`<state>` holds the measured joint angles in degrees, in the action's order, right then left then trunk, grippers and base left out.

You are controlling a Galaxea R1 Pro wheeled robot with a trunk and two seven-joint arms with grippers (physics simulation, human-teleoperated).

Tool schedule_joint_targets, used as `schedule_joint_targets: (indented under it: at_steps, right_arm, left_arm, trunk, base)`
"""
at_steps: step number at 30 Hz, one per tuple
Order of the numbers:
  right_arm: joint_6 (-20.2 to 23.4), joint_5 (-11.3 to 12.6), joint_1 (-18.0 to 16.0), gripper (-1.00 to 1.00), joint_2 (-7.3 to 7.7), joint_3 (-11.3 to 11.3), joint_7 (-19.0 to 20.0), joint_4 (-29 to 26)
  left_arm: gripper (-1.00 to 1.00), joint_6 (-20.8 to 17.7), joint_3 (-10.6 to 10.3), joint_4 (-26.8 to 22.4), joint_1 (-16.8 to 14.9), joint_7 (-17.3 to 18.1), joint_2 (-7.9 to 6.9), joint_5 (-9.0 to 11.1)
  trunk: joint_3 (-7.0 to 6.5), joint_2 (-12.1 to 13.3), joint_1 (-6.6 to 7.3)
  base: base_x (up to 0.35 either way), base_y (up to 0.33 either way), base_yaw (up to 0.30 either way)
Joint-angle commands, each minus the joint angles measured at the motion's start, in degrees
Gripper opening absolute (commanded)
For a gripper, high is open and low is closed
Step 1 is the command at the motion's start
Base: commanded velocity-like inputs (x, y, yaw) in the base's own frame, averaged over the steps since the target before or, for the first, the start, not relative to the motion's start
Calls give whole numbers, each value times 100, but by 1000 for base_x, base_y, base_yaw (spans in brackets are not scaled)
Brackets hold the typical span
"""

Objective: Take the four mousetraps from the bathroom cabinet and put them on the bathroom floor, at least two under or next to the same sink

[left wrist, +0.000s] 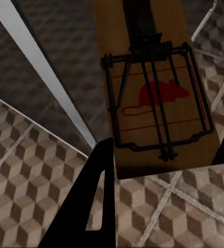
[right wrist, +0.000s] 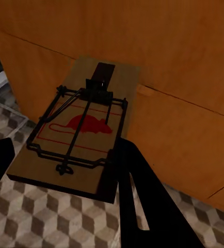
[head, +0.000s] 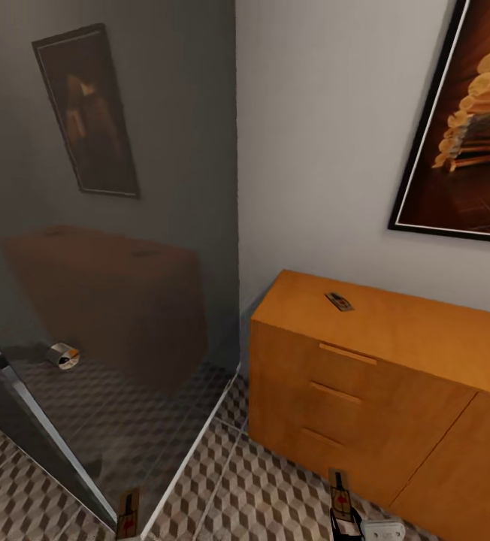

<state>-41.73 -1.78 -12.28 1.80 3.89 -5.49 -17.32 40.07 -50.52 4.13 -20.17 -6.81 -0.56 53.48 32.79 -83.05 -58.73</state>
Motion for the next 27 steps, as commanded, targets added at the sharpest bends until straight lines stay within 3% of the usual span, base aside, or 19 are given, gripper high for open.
schedule_joint_targets:
  at_steps: [1, 27]
  right_arm:
    - [-10, -15, -2, -100, 5, 41, -58, 1]
    - [-10, -15, -2, -100, 5, 41, -58, 1]
  left_arm:
    - [-100, 10, -36, 9, -4, -66, 4, -48]
    - [-100, 10, -36, 9, -4, -66, 4, -48]
  trunk:
    - [7, -3, 0]
    - [59, -3, 0]
  base:
    - [0, 0, 281]
    - [0, 0, 281]
